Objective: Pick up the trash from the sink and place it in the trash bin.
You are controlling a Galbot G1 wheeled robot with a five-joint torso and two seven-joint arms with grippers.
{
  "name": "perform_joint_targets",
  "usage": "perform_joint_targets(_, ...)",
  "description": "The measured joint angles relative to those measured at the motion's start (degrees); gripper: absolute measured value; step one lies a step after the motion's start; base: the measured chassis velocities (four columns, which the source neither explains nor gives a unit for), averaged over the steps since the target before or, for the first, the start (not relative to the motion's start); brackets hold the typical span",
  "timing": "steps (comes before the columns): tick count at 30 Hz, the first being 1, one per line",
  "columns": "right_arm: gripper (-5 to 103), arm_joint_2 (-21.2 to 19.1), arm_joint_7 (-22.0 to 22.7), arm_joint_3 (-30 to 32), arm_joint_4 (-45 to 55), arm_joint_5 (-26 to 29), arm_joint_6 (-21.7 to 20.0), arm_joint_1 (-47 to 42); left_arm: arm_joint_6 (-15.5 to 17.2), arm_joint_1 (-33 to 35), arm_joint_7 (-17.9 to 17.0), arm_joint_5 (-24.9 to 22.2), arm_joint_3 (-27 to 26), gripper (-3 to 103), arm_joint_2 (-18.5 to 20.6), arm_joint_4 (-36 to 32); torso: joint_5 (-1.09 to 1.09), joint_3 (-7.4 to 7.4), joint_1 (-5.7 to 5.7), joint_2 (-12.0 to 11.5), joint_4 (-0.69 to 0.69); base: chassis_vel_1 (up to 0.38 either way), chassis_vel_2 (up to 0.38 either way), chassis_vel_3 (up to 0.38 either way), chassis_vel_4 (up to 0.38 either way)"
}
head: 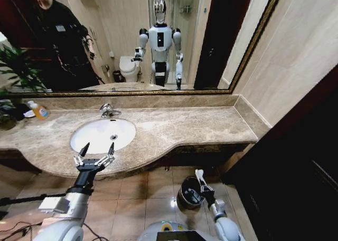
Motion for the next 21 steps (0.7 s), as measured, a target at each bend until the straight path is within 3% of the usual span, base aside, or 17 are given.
perform_joint_targets(21,0,3.8,1.2,-1.2,-21.9,-1.3,4.3,12.1,0.0,0.0,0.0,0.0,0.0,100,0.0,0.0,0.00,0.00,0.00,0.0,0.00,0.000,0.000,0.000,0.000)
